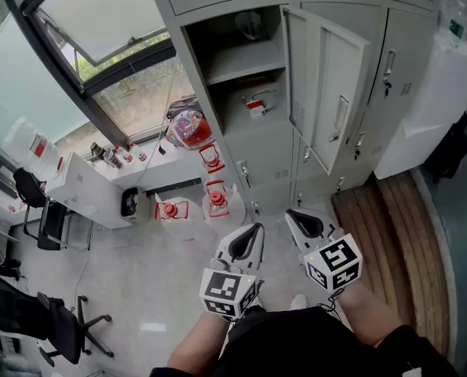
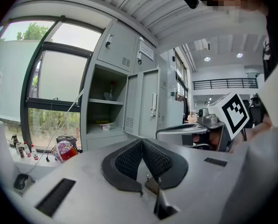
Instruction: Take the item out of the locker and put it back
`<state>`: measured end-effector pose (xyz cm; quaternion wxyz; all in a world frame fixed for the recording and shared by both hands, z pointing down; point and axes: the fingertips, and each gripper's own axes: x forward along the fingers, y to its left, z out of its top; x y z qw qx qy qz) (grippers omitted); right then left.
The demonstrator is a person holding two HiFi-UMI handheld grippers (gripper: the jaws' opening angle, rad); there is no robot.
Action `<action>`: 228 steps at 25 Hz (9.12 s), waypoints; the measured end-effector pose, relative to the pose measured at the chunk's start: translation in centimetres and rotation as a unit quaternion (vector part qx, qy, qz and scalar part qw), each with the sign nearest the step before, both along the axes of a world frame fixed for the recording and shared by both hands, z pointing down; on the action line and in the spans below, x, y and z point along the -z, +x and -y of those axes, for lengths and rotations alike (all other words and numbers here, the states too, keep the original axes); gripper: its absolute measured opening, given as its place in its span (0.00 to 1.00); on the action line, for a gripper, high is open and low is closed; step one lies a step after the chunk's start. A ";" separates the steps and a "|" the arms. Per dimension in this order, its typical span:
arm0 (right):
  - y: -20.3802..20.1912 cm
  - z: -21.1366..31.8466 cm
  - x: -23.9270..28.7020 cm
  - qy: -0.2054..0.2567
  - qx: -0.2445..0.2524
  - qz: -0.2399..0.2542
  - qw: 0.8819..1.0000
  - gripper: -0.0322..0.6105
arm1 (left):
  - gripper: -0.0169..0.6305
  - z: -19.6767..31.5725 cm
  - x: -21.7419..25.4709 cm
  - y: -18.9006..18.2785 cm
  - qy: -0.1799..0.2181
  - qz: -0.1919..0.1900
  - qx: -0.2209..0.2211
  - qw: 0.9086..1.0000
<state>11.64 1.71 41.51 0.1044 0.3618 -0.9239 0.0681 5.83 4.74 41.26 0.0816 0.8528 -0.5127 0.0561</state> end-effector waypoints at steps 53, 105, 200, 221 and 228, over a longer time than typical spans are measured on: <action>-13.9 10.9 3.9 0.056 -0.099 0.008 0.993 0.13 | 0.05 7.2 1.6 -13.8 0.035 -0.007 -0.094 0.995; -8.9 40.5 -9.2 -0.079 -0.165 -0.135 0.974 0.62 | 0.05 25.4 -2.5 -9.4 -0.025 -0.015 -0.083 0.996; -11.9 43.7 -11.0 -0.095 -0.058 -0.233 0.966 0.56 | 0.05 25.7 -1.0 -10.6 -0.008 -0.010 -0.057 0.998; -12.0 34.0 -7.3 -0.012 -0.081 -0.220 0.972 0.56 | 0.05 18.6 0.0 -12.1 0.005 -0.002 -0.067 0.998; -12.1 29.9 -5.2 0.004 -0.096 -0.207 0.974 0.56 | 0.05 15.3 0.1 -12.5 0.008 -0.001 -0.078 0.997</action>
